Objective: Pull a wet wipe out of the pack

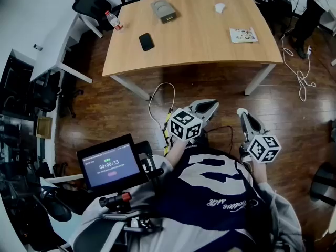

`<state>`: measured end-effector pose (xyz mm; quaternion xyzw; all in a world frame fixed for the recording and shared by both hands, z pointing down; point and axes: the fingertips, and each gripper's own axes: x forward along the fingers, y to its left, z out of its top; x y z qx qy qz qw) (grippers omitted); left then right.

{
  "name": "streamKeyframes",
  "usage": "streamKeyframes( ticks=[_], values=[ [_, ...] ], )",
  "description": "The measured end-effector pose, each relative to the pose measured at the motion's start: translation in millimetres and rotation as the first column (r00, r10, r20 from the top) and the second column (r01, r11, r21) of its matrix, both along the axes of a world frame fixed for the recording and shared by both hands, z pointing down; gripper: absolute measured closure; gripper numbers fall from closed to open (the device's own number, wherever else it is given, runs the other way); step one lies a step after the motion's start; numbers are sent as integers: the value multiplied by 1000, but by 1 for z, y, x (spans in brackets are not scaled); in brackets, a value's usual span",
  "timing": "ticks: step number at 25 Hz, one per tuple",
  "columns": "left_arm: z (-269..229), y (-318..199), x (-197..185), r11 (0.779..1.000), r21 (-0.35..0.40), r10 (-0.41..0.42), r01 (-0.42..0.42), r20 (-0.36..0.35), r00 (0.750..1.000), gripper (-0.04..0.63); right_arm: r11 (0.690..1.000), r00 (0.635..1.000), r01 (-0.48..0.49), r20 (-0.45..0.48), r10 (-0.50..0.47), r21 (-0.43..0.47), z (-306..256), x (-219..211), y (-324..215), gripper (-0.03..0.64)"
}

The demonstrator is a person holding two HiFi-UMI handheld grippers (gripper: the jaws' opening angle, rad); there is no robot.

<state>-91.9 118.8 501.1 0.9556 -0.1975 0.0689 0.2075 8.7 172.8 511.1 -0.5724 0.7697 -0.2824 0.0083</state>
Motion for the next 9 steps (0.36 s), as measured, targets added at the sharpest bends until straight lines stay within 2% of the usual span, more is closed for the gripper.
streamKeyframes(
  ticks=[9],
  values=[
    [-1,4,2,1000,-6,15,-15,14,1000,594,1000,1000,-25,12,25,-4,0,4,7,595]
  ],
)
